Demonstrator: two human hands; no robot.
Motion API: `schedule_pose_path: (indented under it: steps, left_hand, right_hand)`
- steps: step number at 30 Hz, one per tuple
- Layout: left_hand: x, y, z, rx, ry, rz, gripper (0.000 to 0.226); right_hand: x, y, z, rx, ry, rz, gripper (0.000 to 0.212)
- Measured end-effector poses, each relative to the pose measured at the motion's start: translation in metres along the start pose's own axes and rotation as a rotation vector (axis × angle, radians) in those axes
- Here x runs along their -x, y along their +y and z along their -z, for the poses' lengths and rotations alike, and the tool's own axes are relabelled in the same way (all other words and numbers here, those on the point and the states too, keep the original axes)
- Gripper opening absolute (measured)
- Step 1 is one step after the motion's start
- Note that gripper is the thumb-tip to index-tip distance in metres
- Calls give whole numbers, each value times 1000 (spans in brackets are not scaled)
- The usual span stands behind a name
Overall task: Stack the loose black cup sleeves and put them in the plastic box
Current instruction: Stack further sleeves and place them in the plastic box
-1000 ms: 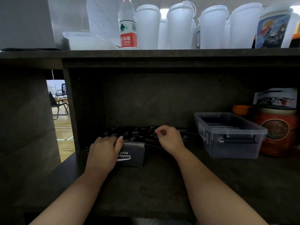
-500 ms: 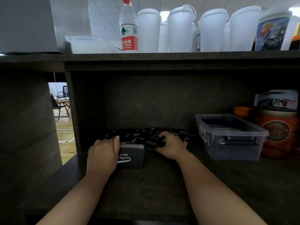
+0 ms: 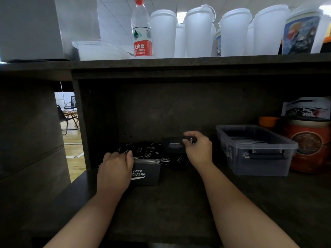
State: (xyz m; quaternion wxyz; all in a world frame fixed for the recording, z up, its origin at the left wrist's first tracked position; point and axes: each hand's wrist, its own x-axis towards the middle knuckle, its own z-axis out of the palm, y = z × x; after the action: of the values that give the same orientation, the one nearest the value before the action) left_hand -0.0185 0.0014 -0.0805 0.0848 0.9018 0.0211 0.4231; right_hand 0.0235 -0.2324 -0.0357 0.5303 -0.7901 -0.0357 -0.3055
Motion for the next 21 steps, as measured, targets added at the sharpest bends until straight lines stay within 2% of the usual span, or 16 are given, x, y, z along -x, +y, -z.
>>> schedule_pose_path:
  steps: [4,7,10,12,14,16,18,21]
  left_hand:
    - [1,4,2,88,32,103,30]
    - [2,9,5,170,43,165,22]
    - [2,9,6,161,7,159,24]
    - [2,9,6,156,-1,162,25]
    - [2,9,6,186,5,164,24]
    - [3,10,6,246,19,178,28]
    - [3,10,7,266,36,168,34]
    - [3,8,5,151,-2,102,30]
  right_hand:
    - [3,1,-11,-193,-239,-34,22]
    - [7,2,-17,-224,-393,-40,21]
    - [8,0,-16,-198,-387,-19,22]
    - [7,-3,-13,-275,-327,-43,24]
    - [7,-7,-9,-379,-351,-86,24]
    - [10,-9,-9,-341,-498,-107,22]
    - [15,-8,-15,-252,-723,-143,23]
    - [22,-9,-22,-287,-957,-233,24]
